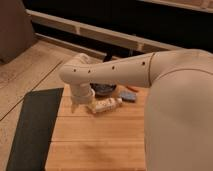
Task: Place the pepper on the white sponge
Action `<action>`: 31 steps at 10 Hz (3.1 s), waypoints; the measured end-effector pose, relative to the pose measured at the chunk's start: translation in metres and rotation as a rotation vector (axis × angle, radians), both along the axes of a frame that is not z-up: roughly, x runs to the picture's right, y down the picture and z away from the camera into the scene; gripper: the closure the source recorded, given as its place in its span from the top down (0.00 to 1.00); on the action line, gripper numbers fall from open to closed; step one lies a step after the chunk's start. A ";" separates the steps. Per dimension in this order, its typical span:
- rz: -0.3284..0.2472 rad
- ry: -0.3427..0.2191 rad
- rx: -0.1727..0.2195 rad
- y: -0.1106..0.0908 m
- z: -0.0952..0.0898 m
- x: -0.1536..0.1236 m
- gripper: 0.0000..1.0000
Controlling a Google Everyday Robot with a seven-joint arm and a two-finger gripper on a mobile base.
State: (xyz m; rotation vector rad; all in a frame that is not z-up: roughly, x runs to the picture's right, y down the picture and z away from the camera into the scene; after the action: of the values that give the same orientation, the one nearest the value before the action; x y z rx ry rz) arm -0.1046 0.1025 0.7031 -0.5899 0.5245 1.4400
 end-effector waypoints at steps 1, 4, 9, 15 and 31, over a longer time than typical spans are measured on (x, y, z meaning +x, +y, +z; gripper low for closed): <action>0.000 0.000 0.000 0.000 0.000 0.000 0.65; 0.000 0.000 0.000 0.000 0.000 0.000 0.65; 0.001 -0.001 0.001 0.000 0.000 0.000 0.65; 0.318 0.124 0.150 -0.021 0.034 0.145 0.65; 0.208 0.349 0.327 -0.109 0.101 0.316 0.65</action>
State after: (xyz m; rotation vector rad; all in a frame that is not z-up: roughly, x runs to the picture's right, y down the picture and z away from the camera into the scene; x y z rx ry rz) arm 0.2115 -0.0061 0.8041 -0.1330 0.4935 1.7968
